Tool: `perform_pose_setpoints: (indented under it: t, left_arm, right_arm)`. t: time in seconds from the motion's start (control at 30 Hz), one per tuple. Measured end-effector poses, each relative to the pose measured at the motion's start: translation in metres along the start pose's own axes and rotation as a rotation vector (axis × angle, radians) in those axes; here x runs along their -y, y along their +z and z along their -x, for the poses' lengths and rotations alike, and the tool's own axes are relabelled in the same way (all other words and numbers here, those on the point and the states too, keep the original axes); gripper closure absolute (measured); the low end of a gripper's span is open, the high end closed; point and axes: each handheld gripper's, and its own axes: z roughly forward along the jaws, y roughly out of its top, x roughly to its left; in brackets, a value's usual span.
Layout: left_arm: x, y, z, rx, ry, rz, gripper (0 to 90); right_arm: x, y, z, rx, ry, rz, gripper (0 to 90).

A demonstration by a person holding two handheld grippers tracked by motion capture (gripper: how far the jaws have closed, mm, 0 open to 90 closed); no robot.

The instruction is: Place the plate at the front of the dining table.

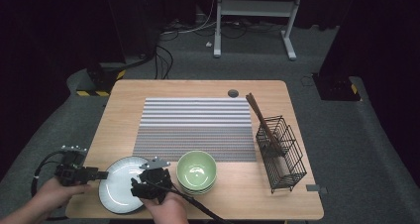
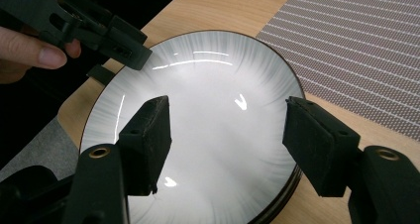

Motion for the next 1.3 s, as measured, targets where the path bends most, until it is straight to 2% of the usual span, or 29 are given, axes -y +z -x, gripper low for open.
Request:
perform_pose_setpoints:
  t: [0.13, 0.23, 0.27, 0.3, 0.37, 0.57, 0.67, 0.8, 1.0, 1.17, 1.3]
  left_arm:
    - [0.001, 0.001, 0.000, 0.007, 0.005, -0.010, 40.8]
    - [0.001, 0.000, 0.001, 0.016, 0.014, -0.014, 49.3]
    - [0.001, 0.000, 0.001, 0.017, 0.019, -0.015, 49.3]
    - [0.002, 0.000, 0.001, 0.030, 0.020, -0.021, 55.5]
    - [0.002, 0.000, 0.002, 0.031, 0.025, -0.024, 58.2]
    - [0.004, 0.002, 0.003, 0.032, 0.045, -0.042, 60.4]
    - [0.004, 0.004, 0.006, 0.042, 0.038, -0.040, 61.3]
    - [0.004, 0.007, 0.009, 0.055, 0.041, -0.049, 62.8]
    - [0.002, 0.007, 0.010, 0.054, 0.050, -0.059, 65.9]
    - [0.002, 0.007, 0.010, 0.051, 0.047, -0.056, 67.8]
    - [0.003, 0.008, 0.009, 0.057, 0.027, -0.057, 69.4]
  right_arm:
    - [0.002, 0.006, 0.000, 0.013, -0.003, -0.012, 33.5]
    - [0.002, 0.011, 0.002, 0.036, 0.009, -0.032, 31.9]
    - [0.002, 0.011, 0.002, 0.036, 0.009, -0.032, 31.9]
    - [0.003, 0.012, 0.003, 0.047, 0.002, -0.035, 31.4]
    - [0.003, 0.012, 0.002, 0.052, -0.003, -0.039, 30.6]
    - [0.006, 0.014, 0.004, 0.060, -0.003, -0.053, 30.4]
    - [0.006, 0.015, 0.004, 0.066, -0.012, -0.060, 30.5]
    - [0.008, 0.018, 0.007, 0.073, -0.001, -0.070, 30.6]
    - [0.008, 0.019, 0.010, 0.070, 0.009, -0.079, 30.7]
    - [0.005, 0.019, 0.013, 0.044, 0.063, -0.088, 29.6]
    - [0.003, 0.017, 0.018, 0.002, 0.153, -0.097, 28.9]
